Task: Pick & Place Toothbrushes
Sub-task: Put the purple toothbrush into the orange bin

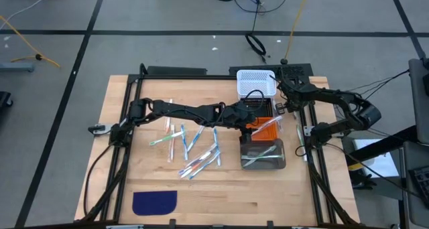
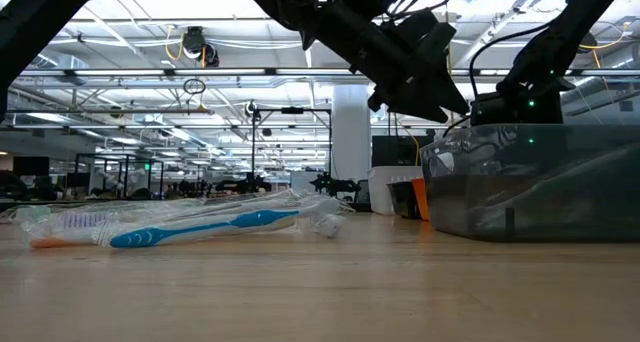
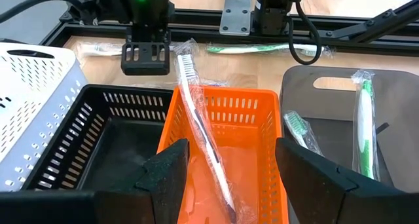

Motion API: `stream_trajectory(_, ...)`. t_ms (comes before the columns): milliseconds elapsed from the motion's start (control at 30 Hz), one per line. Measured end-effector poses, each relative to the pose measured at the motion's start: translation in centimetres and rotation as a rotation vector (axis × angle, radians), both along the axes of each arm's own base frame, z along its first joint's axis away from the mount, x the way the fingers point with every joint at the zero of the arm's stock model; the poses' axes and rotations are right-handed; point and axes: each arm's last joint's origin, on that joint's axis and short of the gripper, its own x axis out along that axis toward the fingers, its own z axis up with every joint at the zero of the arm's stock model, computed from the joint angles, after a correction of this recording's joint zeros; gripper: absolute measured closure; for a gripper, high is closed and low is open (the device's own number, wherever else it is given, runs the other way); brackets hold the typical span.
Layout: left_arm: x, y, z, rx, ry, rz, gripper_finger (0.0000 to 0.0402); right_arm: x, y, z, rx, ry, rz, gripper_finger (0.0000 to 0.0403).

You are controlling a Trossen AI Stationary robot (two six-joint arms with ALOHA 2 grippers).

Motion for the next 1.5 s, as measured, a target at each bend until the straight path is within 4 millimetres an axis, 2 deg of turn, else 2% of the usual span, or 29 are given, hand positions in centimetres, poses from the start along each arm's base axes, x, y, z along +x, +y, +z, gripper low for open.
stream_trajectory(233, 0.0, 0.0, 0.0, -0.002, 0.000, 0.001, 0.0169, -0.4, 0.7, 1.7, -0.046, -0.077, 0.021, 0.0388)
stream_trajectory(533, 0.0, 0.0, 0.1, -0.013, -0.009, 0.008, 0.0169, -0.5, 2.1, 7.0, -0.216, -0.228, 0.063, 0.0388)
stream_trajectory(800, 0.1, 0.4, 0.3, -0.044, -0.040, 0.044, 0.0169, 0.2, 4.9, 10.2, -0.331, -0.494, 0.198, 0.0388)
stream_trajectory(1067, 0.3, 1.3, 0.8, -0.082, -0.100, 0.081, 0.0169, 1.6, 7.3, 12.9, -0.414, -0.823, 0.435, 0.0388)
stream_trajectory(1267, 0.4, 2.7, 1.2, -0.122, -0.155, 0.126, 0.0169, 1.9, 8.9, 13.8, -0.426, -0.912, 0.573, 0.0388)
stream_trajectory(1500, 0.4, 4.8, 2.1, -0.216, -0.262, 0.077, 0.0169, 2.0, 10.3, 14.2, -0.423, -0.953, 0.664, 0.0389)
